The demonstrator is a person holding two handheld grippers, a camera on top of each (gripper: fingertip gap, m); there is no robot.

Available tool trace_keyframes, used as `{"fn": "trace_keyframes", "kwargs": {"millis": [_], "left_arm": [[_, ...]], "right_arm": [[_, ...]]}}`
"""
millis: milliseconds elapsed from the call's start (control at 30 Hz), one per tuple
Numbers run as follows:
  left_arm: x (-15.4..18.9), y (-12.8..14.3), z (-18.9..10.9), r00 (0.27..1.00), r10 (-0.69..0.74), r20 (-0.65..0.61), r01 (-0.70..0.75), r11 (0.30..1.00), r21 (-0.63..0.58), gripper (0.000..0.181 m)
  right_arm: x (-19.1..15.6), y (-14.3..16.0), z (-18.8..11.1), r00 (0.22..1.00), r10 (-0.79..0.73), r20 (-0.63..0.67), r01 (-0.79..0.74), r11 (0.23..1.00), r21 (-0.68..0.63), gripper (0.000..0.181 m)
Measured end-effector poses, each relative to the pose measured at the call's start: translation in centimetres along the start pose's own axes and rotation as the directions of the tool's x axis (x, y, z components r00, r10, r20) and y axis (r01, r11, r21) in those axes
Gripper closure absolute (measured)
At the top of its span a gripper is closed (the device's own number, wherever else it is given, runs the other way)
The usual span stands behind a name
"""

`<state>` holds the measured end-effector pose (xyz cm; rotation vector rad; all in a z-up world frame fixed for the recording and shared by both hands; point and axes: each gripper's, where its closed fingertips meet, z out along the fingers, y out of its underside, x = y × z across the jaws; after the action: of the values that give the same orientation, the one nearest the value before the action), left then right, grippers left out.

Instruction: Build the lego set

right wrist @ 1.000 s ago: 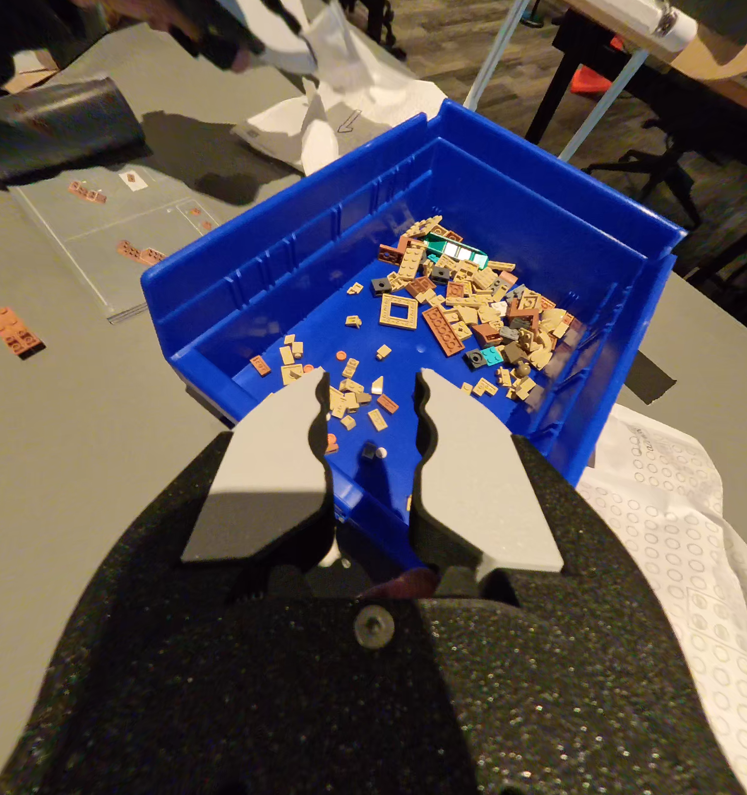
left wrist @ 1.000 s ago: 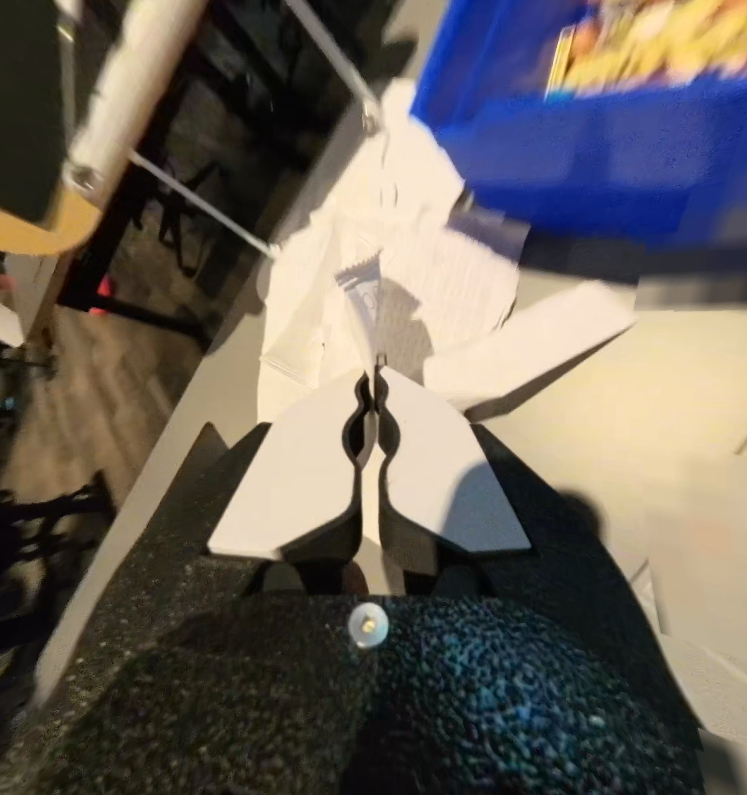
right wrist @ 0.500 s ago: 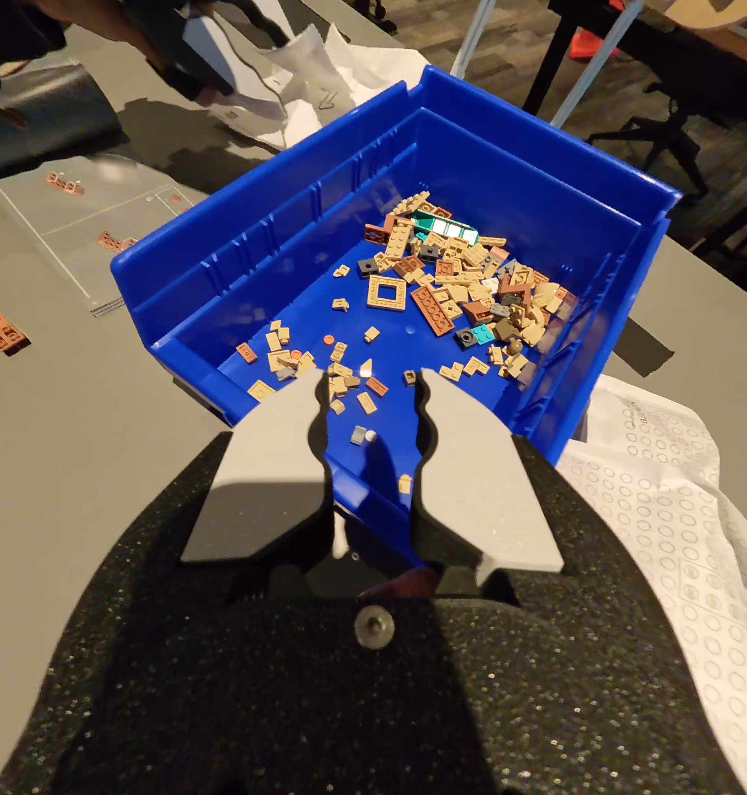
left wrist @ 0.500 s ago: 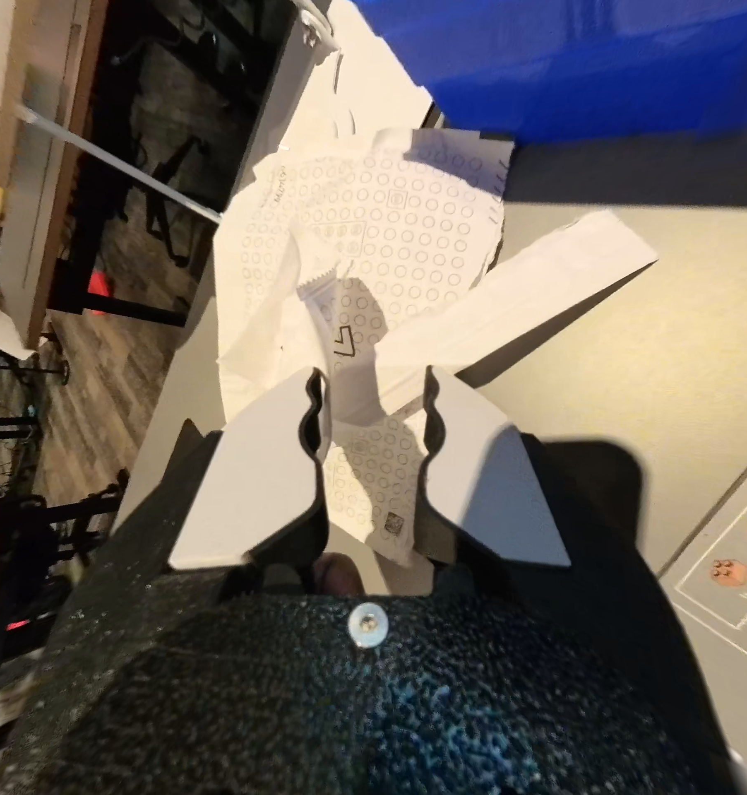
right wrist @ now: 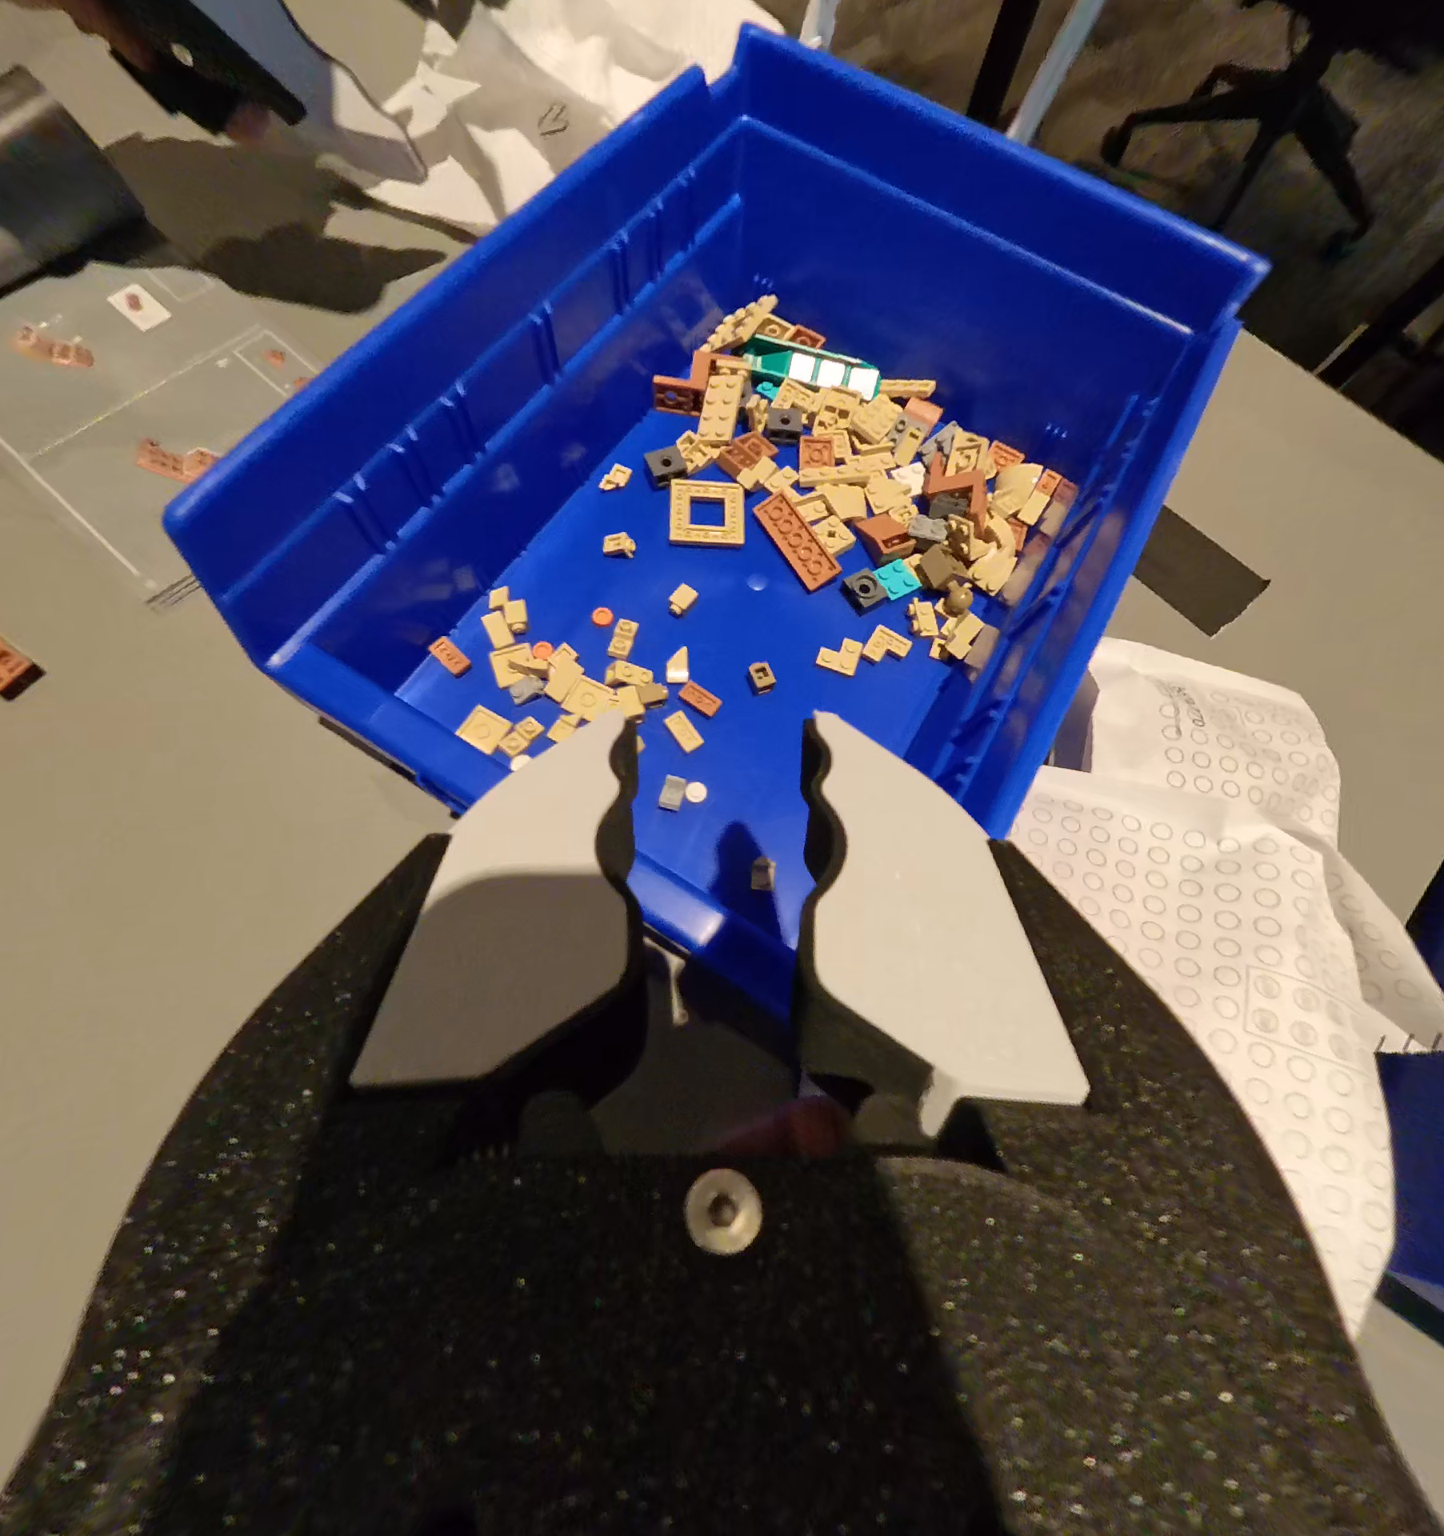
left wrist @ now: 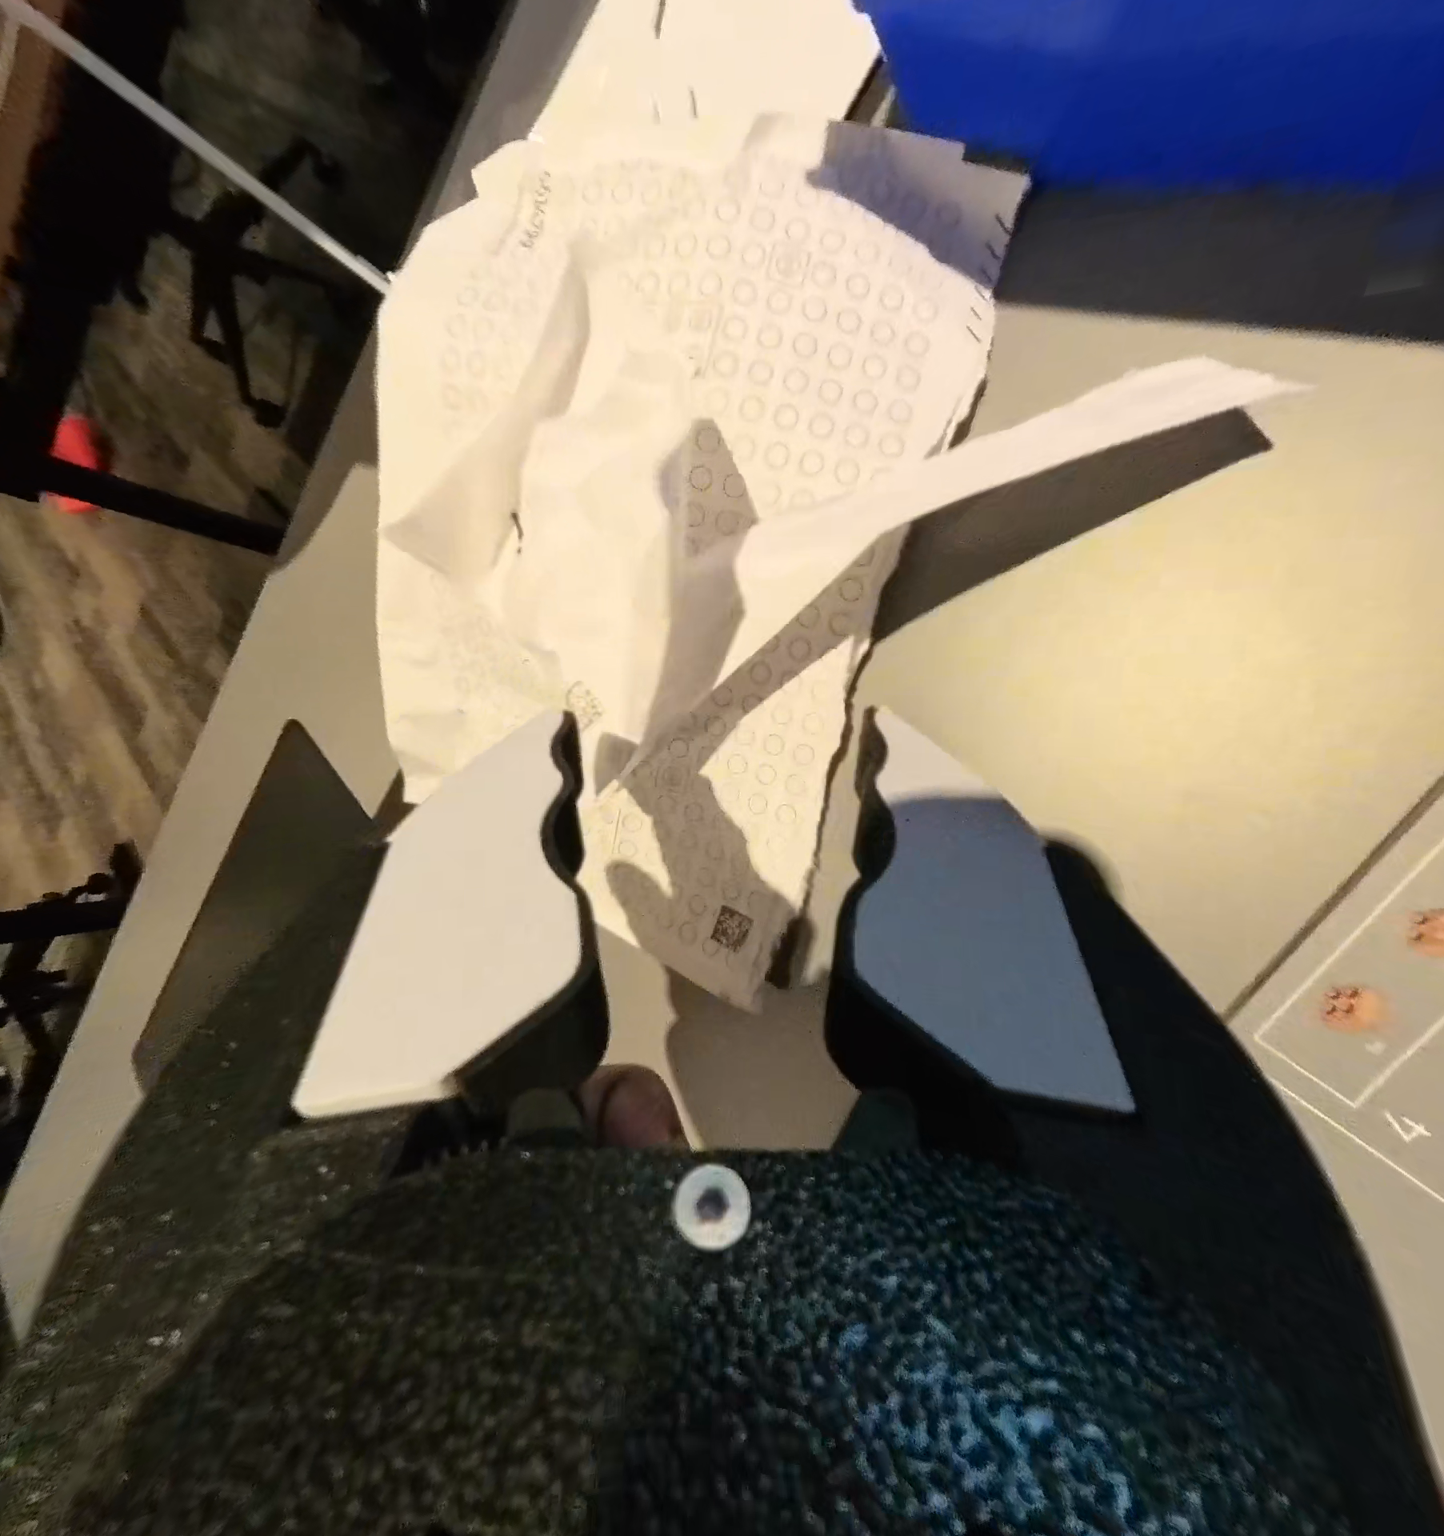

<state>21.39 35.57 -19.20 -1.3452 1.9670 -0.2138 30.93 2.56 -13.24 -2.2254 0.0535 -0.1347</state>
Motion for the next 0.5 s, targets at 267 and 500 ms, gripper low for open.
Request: {"fn": "trace_keyframes", "kwargs": {"millis": [267, 500], "left_arm": [[-0.9, -0.7, -1.2, 0.983, -0.169, -0.074, 0.177, 0.977, 0.119, 0.115], [-0.7, 0.5, -0.8, 0.985, -0.173, -0.02, 0.174, 0.98, 0.092, 0.117]], "right_arm": [[-1.3, -1.9, 0.5, 0.997, -0.046, 0.059, 0.051, 0.996, -0.075, 0.144], [-2.6, -4.0, 5.5, 0.975, -0.057, 0.214, 0.097, 0.978, -0.182, 0.153]]}}
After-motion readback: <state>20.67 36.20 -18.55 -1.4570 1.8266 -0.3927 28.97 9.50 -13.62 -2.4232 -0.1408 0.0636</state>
